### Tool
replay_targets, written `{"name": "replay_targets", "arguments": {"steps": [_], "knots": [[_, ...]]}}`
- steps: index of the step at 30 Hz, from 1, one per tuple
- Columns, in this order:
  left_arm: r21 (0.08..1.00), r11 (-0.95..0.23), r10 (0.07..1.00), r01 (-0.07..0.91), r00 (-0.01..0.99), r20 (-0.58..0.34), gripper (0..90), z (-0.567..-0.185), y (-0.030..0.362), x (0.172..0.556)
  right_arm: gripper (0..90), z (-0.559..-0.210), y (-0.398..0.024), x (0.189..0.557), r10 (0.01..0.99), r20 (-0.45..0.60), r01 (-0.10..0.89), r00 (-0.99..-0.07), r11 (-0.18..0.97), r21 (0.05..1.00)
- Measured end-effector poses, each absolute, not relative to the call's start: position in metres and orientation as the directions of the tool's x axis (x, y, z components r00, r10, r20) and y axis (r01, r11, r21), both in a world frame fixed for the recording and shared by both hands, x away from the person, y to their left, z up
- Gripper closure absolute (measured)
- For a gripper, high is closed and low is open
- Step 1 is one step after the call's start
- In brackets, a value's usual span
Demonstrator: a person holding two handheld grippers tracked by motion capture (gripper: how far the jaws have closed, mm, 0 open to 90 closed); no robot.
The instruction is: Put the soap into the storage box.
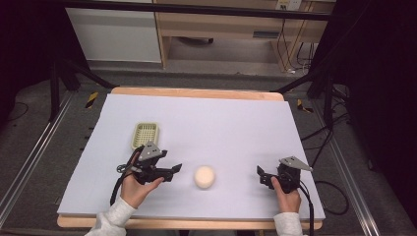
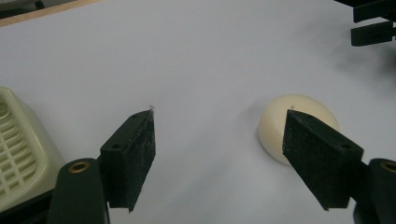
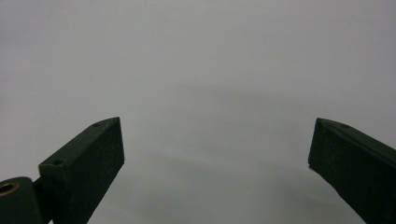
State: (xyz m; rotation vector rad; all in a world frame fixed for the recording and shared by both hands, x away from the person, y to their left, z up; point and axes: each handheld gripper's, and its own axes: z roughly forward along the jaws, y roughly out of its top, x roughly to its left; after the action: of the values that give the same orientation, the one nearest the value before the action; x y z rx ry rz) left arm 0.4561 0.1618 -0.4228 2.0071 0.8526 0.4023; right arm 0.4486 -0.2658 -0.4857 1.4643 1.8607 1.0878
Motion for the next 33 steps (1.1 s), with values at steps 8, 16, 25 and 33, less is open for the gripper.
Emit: {"name": "replay_targets", "arguments": {"steps": [8, 16, 25, 33], "knots": [[0.833, -0.375, 0.687, 0.406, 0.725, -0.045, 25.4, -0.421, 0.152, 0.455, 3.9, -0.486, -0.266, 0.449, 0.959, 0.070, 0.533, -0.274, 0.091, 0.841], [0.831, -0.387, 0.673, 0.399, 0.739, -0.041, 25.1, -0.420, 0.142, 0.456, 3.9, -0.486, -0.266, 0.449, 0.959, 0.070, 0.532, -0.275, 0.091, 0.842], [0.823, -0.404, 0.655, 0.399, 0.754, -0.044, 25.1, -0.422, 0.132, 0.455, 3.9, -0.486, -0.266, 0.449, 0.958, 0.070, 0.532, -0.277, 0.092, 0.841], [0.814, -0.425, 0.639, 0.397, 0.768, -0.042, 25.0, -0.426, 0.122, 0.454, 3.9, -0.486, -0.266, 0.449, 0.958, 0.070, 0.532, -0.277, 0.093, 0.841]]}}
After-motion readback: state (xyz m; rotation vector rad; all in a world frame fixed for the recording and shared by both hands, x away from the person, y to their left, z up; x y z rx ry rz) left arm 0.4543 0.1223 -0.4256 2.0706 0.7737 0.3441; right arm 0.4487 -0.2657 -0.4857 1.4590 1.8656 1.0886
